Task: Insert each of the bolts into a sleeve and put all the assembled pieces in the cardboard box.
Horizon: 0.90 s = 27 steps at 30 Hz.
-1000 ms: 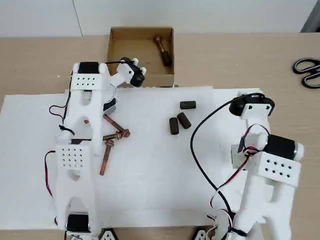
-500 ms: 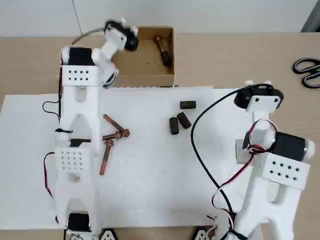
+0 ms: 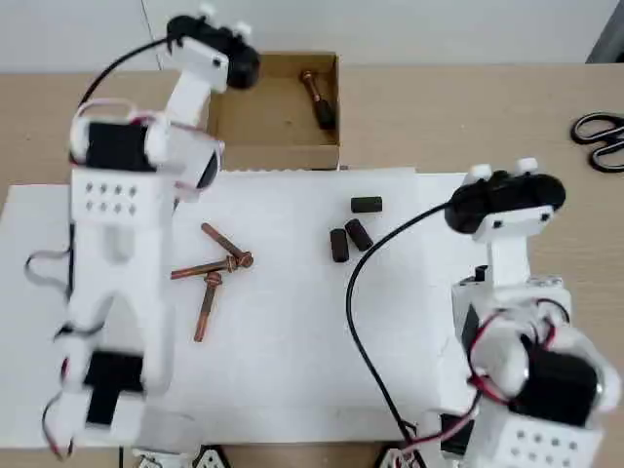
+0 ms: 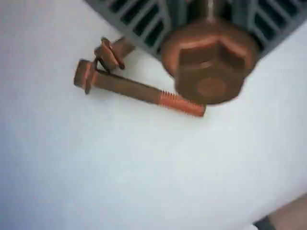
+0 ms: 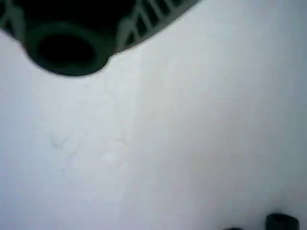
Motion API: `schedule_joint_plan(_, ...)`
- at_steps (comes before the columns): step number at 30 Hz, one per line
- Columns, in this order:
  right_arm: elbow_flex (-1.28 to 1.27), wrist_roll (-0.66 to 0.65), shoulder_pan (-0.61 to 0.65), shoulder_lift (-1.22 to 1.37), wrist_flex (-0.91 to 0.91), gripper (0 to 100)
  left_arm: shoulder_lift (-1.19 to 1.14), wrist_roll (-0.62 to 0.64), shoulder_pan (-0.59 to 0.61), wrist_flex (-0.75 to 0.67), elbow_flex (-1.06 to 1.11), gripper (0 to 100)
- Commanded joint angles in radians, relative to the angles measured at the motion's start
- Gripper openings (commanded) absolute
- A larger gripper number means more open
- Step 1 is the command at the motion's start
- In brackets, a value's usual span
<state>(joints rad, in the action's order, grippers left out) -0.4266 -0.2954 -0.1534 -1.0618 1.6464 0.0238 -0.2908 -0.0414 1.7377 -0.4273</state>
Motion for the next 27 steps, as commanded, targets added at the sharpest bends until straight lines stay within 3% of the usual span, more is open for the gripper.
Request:
schedule_joint_plan(1, 0.002, 0.014, 0.008, -0.07, -0.012, 0.3, 0.236, 0.011, -0.006, 0.008, 0.176, 0)
schedule_joint_plan(7, -0.17, 0.014, 0.01, -0.216, -0.093, 0.3, 0.526, 0.012, -0.005, -0.086, 0.472, 0)
schedule_joint_plan(12, -0.342, 0.014, 0.025, -0.372, -0.2, 0.3, 0.783, 0.012, 0.002, -0.285, 0.776, 0)
schedule_joint_plan(20, -0.582, 0.014, 0.173, -0.677, -0.209, 0.3, 1.27, 0.014, -0.002, -0.582, 1.273, 0)
schedule_joint_plan(27, -0.677, 0.06, 0.189, -0.737, -0.239, 0.3, 1.643, 0.032, 0.003, -0.635, 1.558, 0)
